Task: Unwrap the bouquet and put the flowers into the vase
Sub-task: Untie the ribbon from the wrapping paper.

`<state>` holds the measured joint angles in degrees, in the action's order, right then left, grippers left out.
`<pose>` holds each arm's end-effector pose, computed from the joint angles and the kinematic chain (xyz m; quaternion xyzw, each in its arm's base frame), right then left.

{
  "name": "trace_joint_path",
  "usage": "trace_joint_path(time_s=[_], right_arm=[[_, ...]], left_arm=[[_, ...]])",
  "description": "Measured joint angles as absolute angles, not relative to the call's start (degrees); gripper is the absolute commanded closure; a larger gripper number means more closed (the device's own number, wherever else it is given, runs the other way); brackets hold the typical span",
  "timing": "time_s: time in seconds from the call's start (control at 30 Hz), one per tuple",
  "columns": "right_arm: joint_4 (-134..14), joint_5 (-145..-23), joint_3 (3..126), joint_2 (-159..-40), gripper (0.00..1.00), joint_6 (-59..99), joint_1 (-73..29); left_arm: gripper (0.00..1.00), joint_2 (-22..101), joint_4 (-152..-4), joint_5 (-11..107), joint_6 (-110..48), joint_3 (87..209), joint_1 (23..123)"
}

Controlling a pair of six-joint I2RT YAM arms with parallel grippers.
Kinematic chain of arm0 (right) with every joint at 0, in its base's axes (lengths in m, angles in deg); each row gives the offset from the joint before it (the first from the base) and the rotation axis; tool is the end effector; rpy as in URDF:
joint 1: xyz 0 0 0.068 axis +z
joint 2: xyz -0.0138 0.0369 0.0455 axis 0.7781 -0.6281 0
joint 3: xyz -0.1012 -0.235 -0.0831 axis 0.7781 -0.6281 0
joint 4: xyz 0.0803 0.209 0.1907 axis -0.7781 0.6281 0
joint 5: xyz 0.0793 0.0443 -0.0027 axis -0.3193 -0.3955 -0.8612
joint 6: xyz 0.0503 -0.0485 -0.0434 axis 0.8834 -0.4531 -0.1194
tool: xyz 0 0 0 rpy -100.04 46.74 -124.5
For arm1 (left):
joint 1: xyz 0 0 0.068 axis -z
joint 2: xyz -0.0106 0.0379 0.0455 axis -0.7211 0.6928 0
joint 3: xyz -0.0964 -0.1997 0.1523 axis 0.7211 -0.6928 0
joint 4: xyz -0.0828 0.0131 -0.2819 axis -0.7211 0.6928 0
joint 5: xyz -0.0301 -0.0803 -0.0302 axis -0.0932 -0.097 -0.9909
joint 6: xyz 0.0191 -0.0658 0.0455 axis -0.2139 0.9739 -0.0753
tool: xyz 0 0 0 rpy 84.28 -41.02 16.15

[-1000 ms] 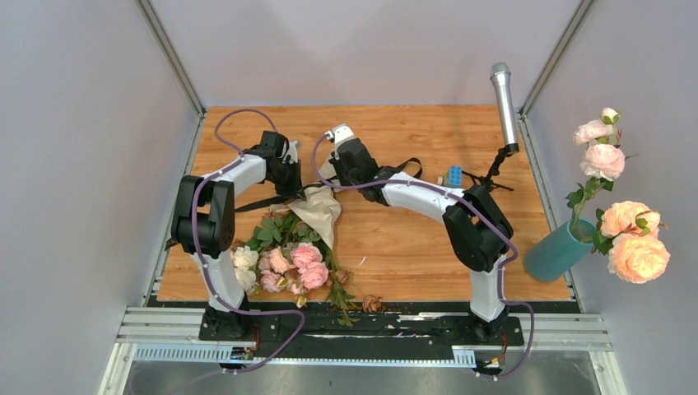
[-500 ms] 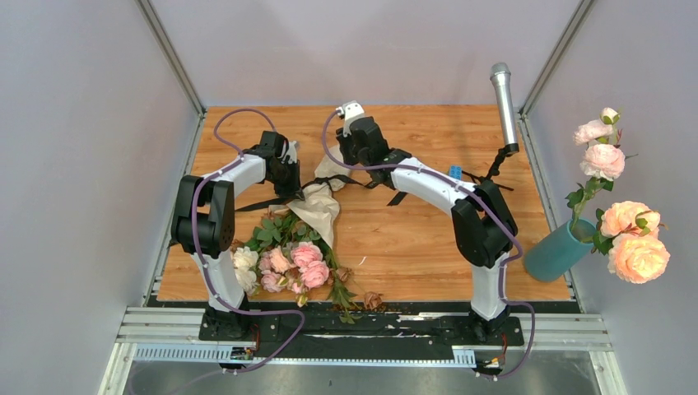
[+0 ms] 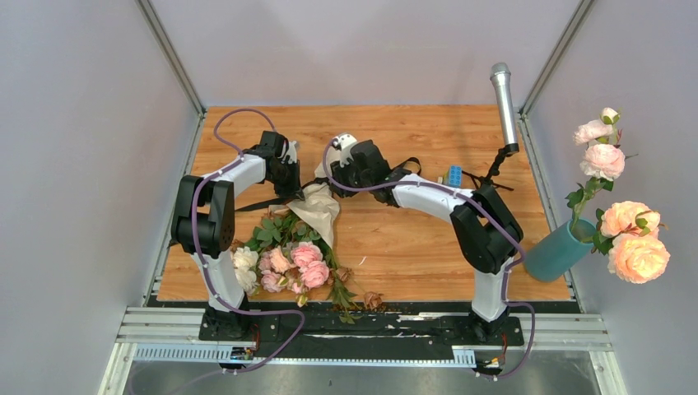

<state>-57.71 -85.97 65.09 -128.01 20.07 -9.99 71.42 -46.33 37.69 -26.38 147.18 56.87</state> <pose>0.3618 0.3313 0.1715 -0.2957 0.8371 0.2532 0.3844 0.4057 -0.0998 0.1167 -0.0112 0.9656 -0.1995 0.1666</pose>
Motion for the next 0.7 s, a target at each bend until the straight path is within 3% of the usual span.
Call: trace_joint_path(time_s=[0.7], right_arm=[[-56.2,-82.4,74.8,-138.0,0.73,24.9,-9.7]], left_arm=[[1.0,71.4,-46.3,37.6,-26.4,147.2,56.9]])
